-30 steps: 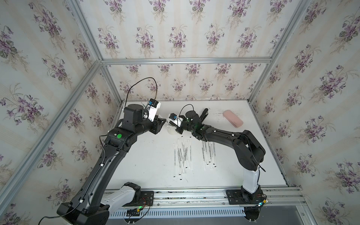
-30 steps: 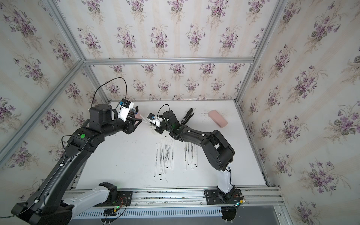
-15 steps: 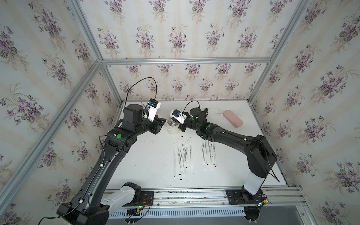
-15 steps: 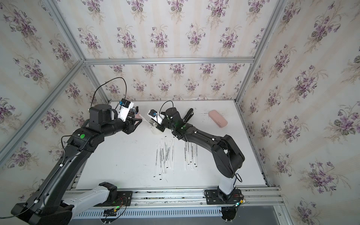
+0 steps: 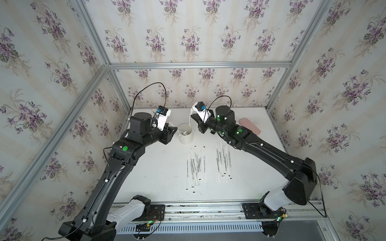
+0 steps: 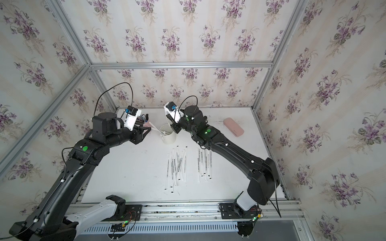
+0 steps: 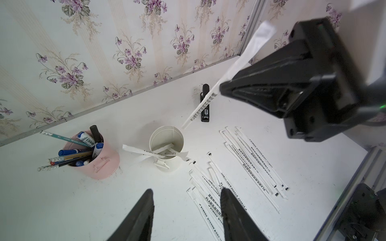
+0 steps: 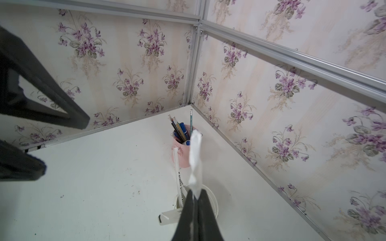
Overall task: Take the straws out of the storage container
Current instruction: Pick up the straw from the container, then place the straw at the center of the board.
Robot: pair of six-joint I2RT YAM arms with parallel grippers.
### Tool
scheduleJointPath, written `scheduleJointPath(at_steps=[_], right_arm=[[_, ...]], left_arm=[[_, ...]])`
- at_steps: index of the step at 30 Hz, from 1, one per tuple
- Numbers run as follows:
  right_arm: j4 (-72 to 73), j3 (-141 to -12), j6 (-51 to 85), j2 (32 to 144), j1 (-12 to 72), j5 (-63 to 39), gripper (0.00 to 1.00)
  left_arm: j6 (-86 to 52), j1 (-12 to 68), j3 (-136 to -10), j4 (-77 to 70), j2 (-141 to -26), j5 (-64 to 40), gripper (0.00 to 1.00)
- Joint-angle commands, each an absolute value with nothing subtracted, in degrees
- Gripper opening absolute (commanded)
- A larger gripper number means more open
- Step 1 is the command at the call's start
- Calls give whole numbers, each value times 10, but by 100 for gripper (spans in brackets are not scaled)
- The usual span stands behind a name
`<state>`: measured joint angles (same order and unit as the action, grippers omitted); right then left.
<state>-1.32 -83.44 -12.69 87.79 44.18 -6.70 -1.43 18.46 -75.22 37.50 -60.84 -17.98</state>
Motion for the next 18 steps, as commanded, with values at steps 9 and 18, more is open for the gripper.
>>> scheduleJointPath(at_steps=[9, 18], right_arm=[[-384, -890, 84, 799, 376, -8, 0], [-630, -865, 115, 860, 224, -142, 0]], left_arm=[[-13, 185, -757, 367, -604, -175, 52], [-23, 185, -769, 380, -625, -202, 52]])
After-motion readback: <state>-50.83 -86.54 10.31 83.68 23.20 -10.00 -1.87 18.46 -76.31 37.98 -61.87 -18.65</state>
